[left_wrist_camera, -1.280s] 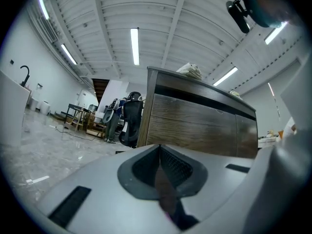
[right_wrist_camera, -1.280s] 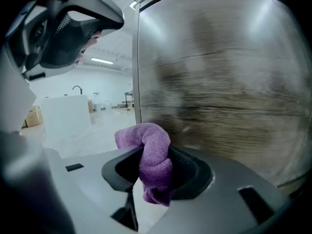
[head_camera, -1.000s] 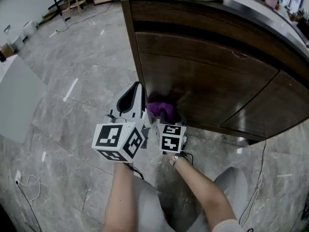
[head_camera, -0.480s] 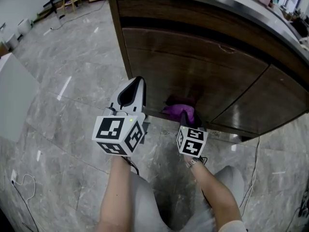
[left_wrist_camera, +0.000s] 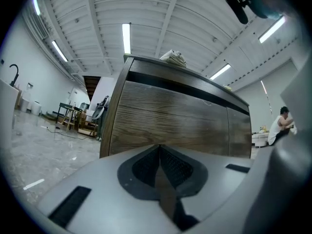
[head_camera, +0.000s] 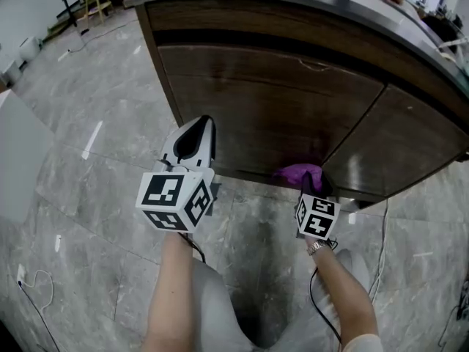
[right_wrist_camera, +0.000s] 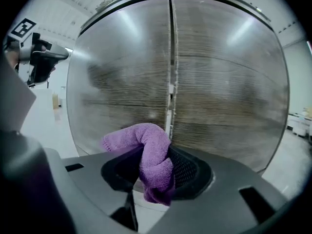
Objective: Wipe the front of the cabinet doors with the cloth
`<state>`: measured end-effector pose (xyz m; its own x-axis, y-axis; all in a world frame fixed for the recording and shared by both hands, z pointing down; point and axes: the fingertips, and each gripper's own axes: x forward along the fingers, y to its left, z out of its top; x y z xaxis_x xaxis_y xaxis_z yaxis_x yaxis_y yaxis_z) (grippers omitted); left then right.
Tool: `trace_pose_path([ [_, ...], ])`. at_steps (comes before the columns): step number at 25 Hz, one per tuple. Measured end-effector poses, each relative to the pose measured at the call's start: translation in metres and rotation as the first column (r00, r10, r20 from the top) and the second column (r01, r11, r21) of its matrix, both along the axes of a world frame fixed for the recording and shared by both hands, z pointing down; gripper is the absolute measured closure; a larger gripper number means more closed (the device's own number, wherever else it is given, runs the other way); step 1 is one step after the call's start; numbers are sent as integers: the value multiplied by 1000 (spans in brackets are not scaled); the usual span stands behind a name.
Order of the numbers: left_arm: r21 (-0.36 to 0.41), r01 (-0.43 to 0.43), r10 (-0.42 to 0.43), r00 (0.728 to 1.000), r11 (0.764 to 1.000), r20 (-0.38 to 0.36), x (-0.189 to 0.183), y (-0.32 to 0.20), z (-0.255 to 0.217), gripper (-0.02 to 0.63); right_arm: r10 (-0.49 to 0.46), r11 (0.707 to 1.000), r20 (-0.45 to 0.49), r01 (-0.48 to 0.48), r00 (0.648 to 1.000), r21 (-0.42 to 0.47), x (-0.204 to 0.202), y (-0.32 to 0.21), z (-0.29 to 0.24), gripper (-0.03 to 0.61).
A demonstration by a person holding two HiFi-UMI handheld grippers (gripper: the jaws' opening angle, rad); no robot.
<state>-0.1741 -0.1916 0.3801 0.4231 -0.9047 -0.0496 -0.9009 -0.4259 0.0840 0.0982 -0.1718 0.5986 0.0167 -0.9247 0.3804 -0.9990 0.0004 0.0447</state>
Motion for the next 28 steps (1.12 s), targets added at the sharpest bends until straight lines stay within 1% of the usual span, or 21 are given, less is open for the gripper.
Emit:
trace_pose_path([
  [4,10,-7,7,1000,1000,5,6,2,-2,603,47,999,-3,-47,999,-12,26,7,5,420],
  [6,10,-5,5,1000,1000,6,6,2,-1,603,77,997,49,-75,996,-34,27,14,10,422],
  [8,9,-1,1,1000,1000,3,3,2,0,603,72,996,125,-64,990,-65,12,23,16,422],
  [10,9,2,-2,1000,1000,2,-1,3,0,603,16,997,159,-4,987,-78,-20,31,22,422],
  [12,6,7,-7,1000,1000,6,-6,4,1,603,-73,993,164,87,984,-82,-65,34,28,422],
  [14,7,18,-18,1000,1000,1,-15,5,-1,603,-160,981,170,176,972,-85,-114,32,32,422],
  [16,7,31,-31,999,999,-12,-25,6,-2,603,-224,968,176,239,959,-74,-157,28,31,422],
  [18,6,46,-45,999,999,-21,-35,6,-2,603,-263,960,172,275,949,-49,-191,22,28,422],
  [20,10,59,-59,998,998,-29,-46,7,-4,603,-279,957,165,289,946,-39,-217,14,30,422],
  [23,14,72,-72,996,997,-45,-59,8,-6,603,-303,946,173,317,937,-62,-254,3,44,422],
  [26,9,78,-77,995,997,-59,-66,8,-6,603,-380,913,210,401,901,-69,-293,-4,57,422],
  [28,9,74,-73,995,997,-62,-67,9,-6,603,-405,899,221,430,887,-77,-311,-9,66,422],
])
